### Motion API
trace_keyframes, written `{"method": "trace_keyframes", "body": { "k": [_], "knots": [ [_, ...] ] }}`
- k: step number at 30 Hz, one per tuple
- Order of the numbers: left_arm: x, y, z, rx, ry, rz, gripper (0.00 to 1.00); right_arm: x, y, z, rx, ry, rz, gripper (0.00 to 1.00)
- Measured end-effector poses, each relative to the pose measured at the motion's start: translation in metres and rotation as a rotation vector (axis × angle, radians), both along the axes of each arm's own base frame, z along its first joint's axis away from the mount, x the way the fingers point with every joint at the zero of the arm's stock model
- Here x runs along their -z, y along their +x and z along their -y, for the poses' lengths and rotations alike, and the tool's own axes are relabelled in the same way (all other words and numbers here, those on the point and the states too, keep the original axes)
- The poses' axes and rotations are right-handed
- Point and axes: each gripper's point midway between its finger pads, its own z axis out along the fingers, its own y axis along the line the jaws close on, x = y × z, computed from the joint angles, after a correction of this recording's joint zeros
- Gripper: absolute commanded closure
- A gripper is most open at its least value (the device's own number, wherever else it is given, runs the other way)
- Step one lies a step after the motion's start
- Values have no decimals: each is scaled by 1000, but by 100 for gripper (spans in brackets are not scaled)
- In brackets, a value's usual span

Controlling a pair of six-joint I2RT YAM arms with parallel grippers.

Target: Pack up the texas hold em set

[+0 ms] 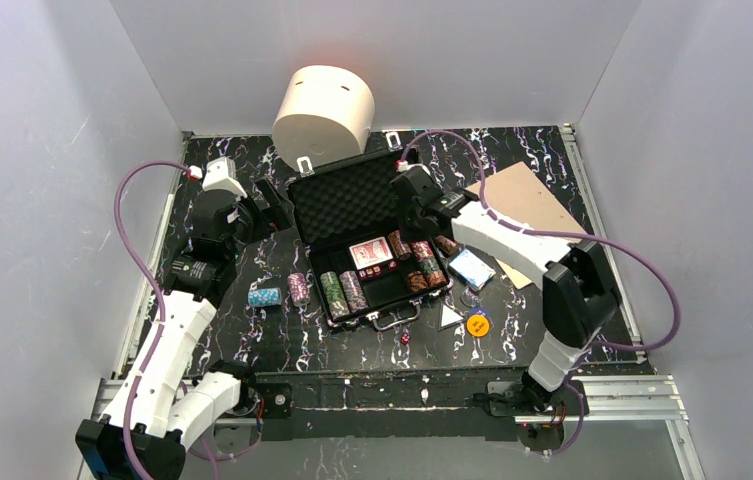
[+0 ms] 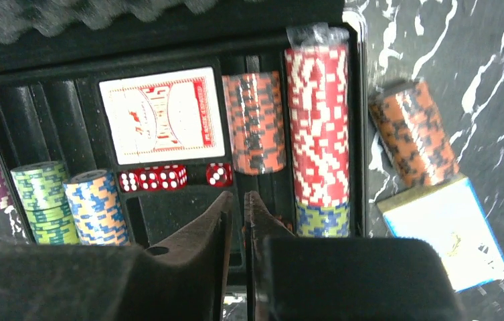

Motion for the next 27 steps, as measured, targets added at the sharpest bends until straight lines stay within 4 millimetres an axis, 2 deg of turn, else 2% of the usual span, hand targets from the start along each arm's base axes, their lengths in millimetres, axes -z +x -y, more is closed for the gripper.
{"method": "trace_keyframes", "body": {
  "k": [2, 8, 14, 19, 27],
  "knots": [
    [0, 0, 0, 0, 0, -1, 2, 2, -9, 6, 33, 23, -13, 84],
    [2, 0, 0, 0, 1, -6, 2, 36, -31, 18, 102, 18, -109, 84],
    [12, 0, 1, -3, -3, -32, 2, 50, -22, 12, 125, 35, -118, 85],
    [16, -1, 1, -4, -3, -41, 2, 65, -16, 15, 146, 19, -135, 85],
    [19, -1, 1, -5, -3, -49, 2, 68, -8, 16, 151, 22, -127, 84]
  ]
}}
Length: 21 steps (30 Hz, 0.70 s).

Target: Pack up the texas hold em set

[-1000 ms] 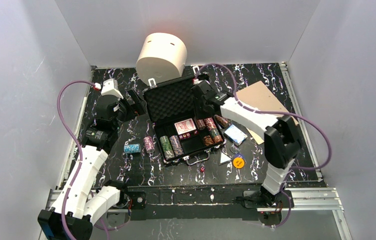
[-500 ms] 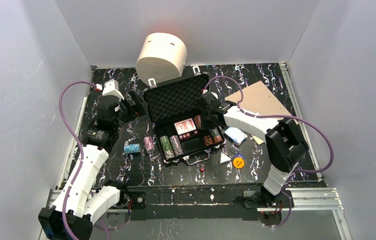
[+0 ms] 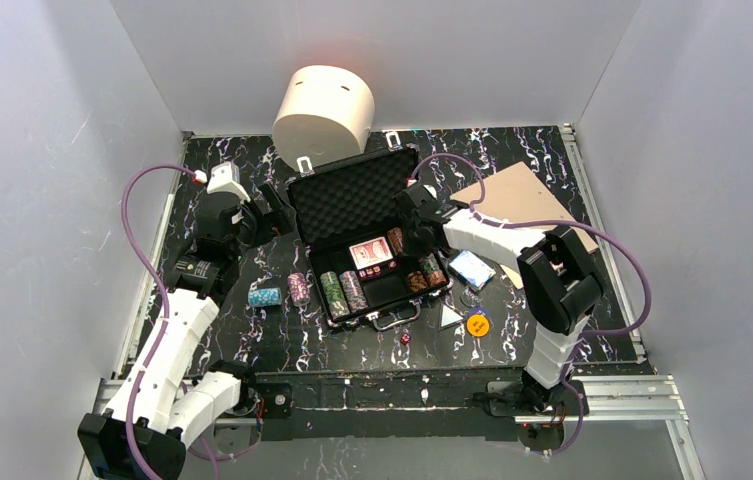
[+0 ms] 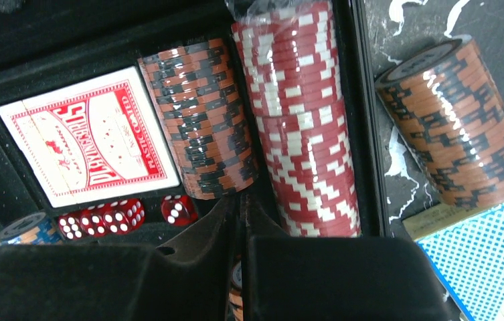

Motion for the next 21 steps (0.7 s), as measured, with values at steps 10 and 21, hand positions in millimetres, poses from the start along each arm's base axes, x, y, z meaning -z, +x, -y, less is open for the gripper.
{"method": "trace_keyframes", "body": {
  "k": [10, 21],
  "knots": [
    [2, -1, 0, 14, 17, -4, 2, 14, 4, -2, -7, -12, -33, 85],
    [4, -2, -12, -22, 74, -15, 4, -62, 18, 17, -53, 197, 118, 62]
  ]
}}
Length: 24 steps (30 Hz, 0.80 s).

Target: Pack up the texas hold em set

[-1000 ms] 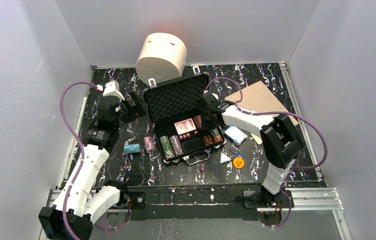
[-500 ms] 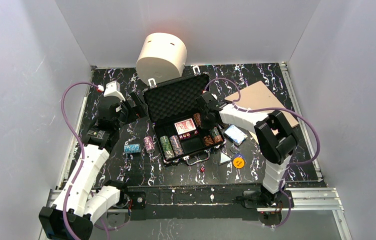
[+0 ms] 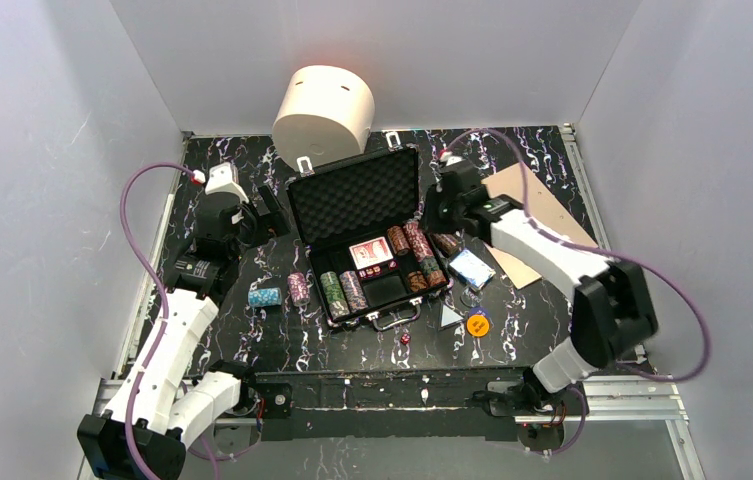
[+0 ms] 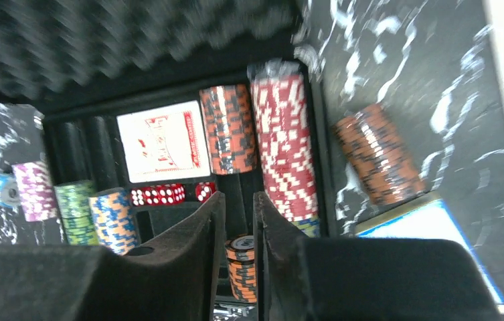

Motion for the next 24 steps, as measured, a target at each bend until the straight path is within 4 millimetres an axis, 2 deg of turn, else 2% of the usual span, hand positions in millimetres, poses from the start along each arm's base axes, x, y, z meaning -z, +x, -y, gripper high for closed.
{"method": "trace_keyframes", "body": {
  "k": [4, 6, 8, 13, 16, 24],
  "knots": [
    [-3, 0, -10, -46, 29, 15, 3, -54, 20, 28, 43, 35, 187, 29],
    [-6, -1, -15, -66, 42, 21, 2, -62, 35, 44, 77, 0, 244, 19],
    [-10, -1, -18, -81, 48, 28, 2, -54, 45, 59, 94, -60, 247, 14],
    [-9, -1, -24, -110, 64, 24, 2, 10, 59, 88, 36, -246, 105, 21],
    [-10, 1, -26, -121, 72, 22, 2, 37, 47, 94, -64, -305, 29, 28],
    [-18, 4, -30, -135, 94, 41, 2, 42, 33, 79, -294, -295, 44, 45]
  ]
}}
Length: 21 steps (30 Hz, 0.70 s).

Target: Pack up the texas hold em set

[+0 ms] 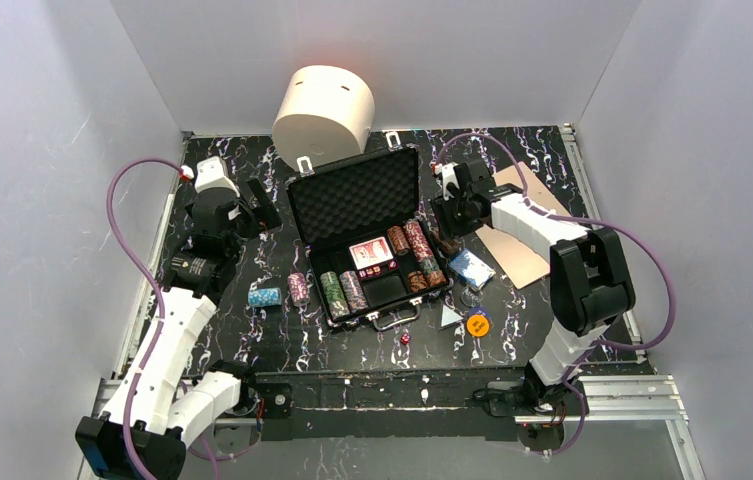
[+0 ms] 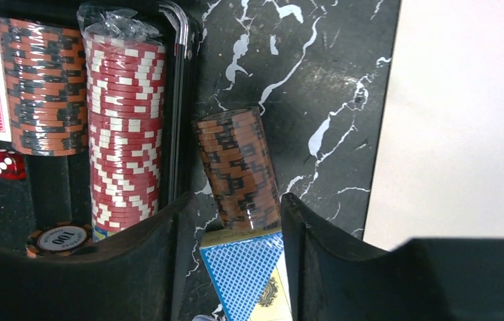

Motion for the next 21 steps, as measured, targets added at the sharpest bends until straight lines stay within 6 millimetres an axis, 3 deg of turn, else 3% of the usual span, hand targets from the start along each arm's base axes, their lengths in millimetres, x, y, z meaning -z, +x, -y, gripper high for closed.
{"method": "trace_keyframes", "body": {
  "k": [4, 7, 16, 21],
  "knots": [
    [3, 2, 0, -1, 7, -12, 2, 16, -1, -1, -60, -28, -35, 48],
    [6, 3, 0, 1, 11, -22, 2, 31, -2, -1, -94, -48, -69, 44],
    [8, 4, 0, 1, 12, -25, 2, 43, -2, -1, -139, -75, -96, 41],
    [7, 4, 0, 1, 11, -23, 2, 44, -2, -1, -152, -78, -92, 47]
  ]
}}
